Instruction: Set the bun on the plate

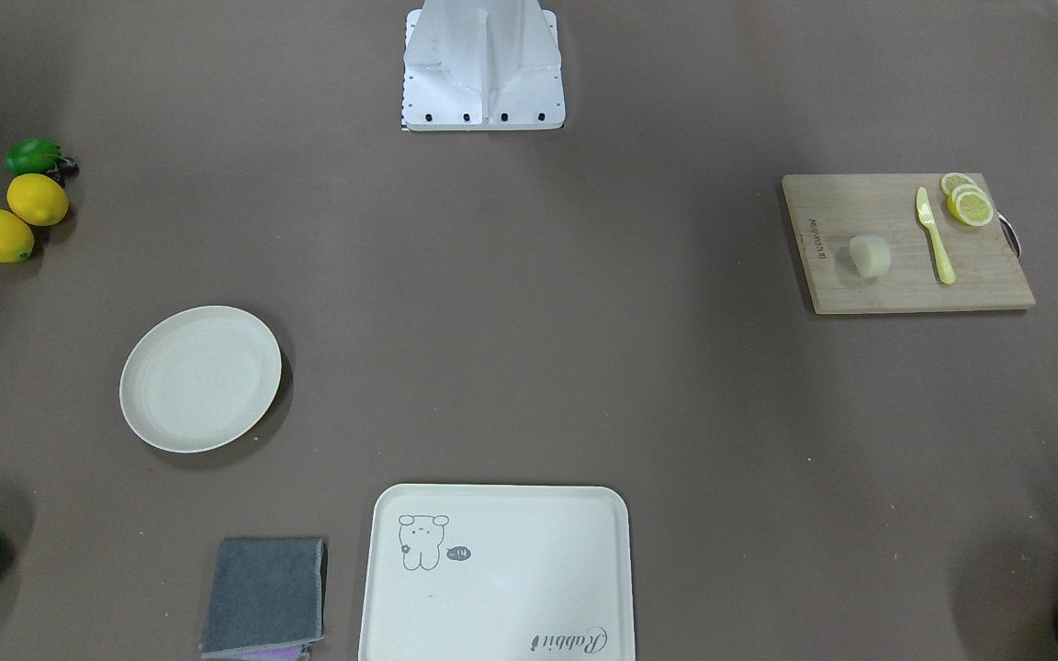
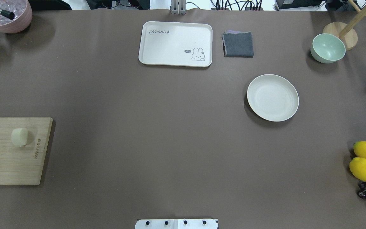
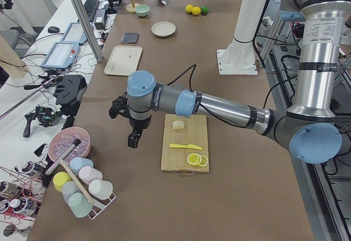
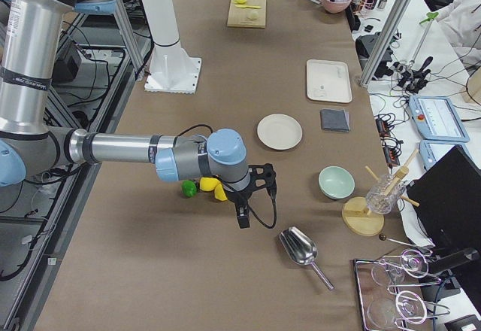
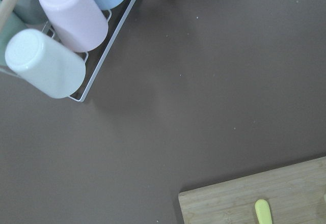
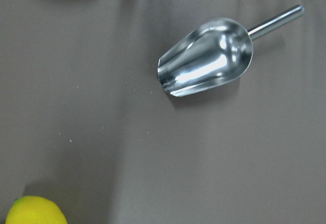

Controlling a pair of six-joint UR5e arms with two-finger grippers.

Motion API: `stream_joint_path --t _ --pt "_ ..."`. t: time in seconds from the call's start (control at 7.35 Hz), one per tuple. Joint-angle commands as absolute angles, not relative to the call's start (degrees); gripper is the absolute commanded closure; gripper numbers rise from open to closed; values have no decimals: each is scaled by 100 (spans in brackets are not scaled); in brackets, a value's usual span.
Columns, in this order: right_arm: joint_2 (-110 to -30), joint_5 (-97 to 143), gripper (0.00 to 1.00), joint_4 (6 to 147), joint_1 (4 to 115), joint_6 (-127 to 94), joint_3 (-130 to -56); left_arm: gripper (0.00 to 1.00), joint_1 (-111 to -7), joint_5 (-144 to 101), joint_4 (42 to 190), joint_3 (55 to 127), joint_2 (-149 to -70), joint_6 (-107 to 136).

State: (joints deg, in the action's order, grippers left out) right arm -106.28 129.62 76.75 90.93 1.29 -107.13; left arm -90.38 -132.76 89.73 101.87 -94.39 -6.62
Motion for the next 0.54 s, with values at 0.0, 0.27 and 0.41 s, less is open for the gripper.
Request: stream_joint_path --t 0.0,0.27,0.41 --pt "-10460 13111 0 7392 9114 -408 -10758 2 -9035 -13306 9080 10046 -9993 -353" --pt "-10188 13175 0 7069 8215 -2013 -10828 2 -9026 -13324 9569 10081 -9853 -46" --pt "-9969 13088 0 6710 7643 -3048 -10811 2 -8939 -13385 9797 10081 -9731 -35"
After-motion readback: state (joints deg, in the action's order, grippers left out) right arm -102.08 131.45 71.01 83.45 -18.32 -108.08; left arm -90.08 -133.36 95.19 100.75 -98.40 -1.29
